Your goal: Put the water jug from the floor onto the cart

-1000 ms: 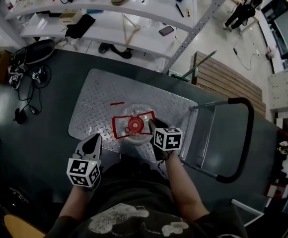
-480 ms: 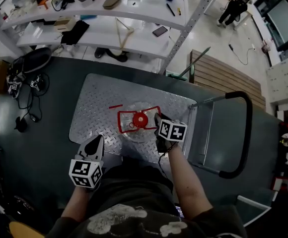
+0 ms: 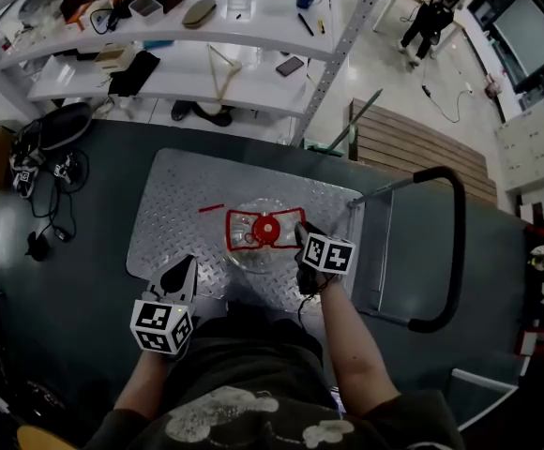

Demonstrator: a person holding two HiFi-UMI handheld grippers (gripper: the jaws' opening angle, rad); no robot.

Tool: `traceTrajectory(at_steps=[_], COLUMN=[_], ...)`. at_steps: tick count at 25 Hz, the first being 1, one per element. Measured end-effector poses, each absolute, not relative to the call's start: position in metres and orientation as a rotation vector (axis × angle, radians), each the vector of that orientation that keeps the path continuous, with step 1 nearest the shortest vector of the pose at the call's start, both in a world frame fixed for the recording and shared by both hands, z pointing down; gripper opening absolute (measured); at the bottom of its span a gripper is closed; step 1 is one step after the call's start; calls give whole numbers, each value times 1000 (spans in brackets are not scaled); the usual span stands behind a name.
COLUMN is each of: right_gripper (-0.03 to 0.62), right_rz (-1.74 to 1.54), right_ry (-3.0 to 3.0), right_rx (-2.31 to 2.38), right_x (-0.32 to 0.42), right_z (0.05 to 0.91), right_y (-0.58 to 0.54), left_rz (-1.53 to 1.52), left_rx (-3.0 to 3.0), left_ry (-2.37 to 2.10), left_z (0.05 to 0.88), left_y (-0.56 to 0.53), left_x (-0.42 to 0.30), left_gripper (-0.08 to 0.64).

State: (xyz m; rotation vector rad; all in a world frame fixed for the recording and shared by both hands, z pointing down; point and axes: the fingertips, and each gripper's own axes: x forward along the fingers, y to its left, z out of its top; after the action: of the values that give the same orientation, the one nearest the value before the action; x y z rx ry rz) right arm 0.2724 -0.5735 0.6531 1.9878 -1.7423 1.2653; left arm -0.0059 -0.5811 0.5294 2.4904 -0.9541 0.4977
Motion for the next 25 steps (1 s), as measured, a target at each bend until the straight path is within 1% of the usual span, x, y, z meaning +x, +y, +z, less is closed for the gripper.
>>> traceTrajectory(at_steps=[2, 4, 8, 14, 19, 21, 23, 25], right_gripper=[61, 86, 107, 109, 109, 96, 54, 35], right_rz=[1264, 1267, 1217, 1062, 1056, 1060, 1046, 1025], right_ry=[-1772, -1811, -1897, -2052, -2246, -2325, -2393, -2445], right_rx=[2002, 2013, 1984, 1903, 1887, 1870, 1842, 1810], right_x=[274, 274, 271, 284, 306, 311, 313, 312], right_z=[649, 643, 625, 574, 520, 500, 485, 476], right_y=[-569, -564, -542, -484, -429, -406, -385, -365], left_rz=[498, 488, 468, 404, 341, 323, 301, 279], left_rx=[2503, 2514, 2513, 2513, 2508, 2519, 2528, 2529], left_ry=[-960, -980, -1039, -1135, -1148, -1132, -1124, -1124], left_z=[525, 518, 505, 480, 462, 455, 449, 444], left_y=[-576, -571, -555, -513, -450, -423, -396, -371], left_x=[0, 5, 13, 34, 69, 86, 101, 111], left_gripper=[9, 8, 8, 8, 9, 8, 8, 8])
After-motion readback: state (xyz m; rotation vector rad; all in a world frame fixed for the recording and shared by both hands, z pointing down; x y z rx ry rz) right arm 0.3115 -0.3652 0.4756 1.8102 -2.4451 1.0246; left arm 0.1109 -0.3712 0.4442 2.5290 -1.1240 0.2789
